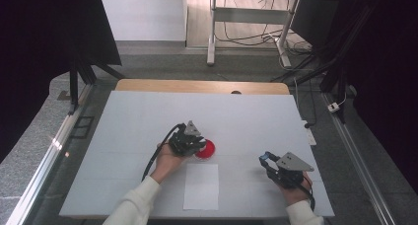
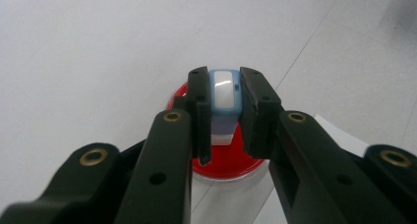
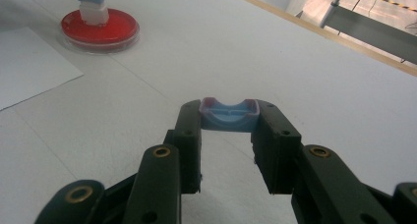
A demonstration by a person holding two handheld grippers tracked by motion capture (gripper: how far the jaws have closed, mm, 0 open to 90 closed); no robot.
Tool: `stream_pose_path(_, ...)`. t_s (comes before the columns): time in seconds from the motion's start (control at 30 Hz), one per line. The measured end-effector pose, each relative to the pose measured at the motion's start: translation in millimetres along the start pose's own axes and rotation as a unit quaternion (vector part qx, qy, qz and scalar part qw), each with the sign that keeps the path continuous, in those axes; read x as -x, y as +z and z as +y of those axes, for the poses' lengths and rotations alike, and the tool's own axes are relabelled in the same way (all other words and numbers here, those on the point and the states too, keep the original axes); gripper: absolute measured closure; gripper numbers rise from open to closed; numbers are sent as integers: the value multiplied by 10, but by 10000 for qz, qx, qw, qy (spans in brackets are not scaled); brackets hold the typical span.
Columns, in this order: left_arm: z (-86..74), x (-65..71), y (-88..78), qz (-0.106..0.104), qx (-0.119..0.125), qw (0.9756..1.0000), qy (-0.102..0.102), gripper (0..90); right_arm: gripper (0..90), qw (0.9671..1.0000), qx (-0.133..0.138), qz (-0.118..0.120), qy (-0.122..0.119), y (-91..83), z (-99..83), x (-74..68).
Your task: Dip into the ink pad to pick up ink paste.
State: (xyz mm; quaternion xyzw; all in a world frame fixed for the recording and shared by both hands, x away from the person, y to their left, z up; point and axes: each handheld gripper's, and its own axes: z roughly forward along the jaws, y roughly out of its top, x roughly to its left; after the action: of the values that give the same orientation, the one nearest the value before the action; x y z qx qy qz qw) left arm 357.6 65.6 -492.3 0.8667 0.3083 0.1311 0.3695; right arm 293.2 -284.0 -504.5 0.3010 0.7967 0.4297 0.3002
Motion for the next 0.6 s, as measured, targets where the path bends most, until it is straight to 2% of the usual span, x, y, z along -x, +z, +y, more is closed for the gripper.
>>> stream_pose_path(0.6,-21,9,35,32,-46,10000,3,760,654,10000,-33,-5,-19,-4,5,-8)
